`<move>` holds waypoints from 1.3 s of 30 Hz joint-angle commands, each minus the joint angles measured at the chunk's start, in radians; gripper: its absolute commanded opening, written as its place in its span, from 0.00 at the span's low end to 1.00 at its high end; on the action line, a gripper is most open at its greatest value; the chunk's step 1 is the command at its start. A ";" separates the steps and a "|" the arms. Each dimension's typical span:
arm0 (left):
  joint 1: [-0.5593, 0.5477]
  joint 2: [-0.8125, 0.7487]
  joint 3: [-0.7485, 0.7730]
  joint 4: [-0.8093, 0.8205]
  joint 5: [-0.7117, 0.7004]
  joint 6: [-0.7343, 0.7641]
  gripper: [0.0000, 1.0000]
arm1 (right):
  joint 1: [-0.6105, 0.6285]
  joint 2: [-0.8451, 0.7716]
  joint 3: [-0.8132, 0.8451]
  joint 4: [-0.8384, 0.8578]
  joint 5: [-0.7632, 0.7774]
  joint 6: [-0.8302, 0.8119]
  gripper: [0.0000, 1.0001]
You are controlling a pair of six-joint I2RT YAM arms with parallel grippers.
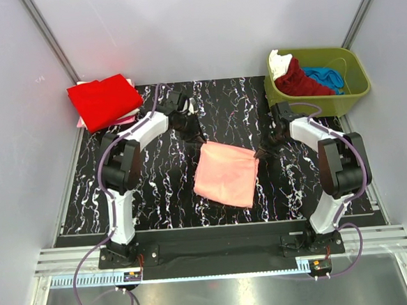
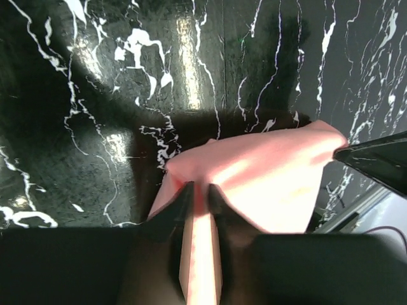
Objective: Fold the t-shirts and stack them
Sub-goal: Fold the tshirt
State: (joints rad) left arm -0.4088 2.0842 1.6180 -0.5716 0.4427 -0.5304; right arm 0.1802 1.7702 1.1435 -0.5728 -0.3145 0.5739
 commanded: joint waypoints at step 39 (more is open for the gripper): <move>0.102 -0.546 -0.992 0.743 0.180 -0.261 0.00 | 0.216 0.217 0.254 0.329 -0.517 0.001 0.00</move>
State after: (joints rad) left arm -0.2966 1.5131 0.6289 0.0708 0.5995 -0.7784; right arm 0.3931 1.9293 1.3235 -0.2981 -0.7574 0.5987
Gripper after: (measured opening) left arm 0.008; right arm 0.010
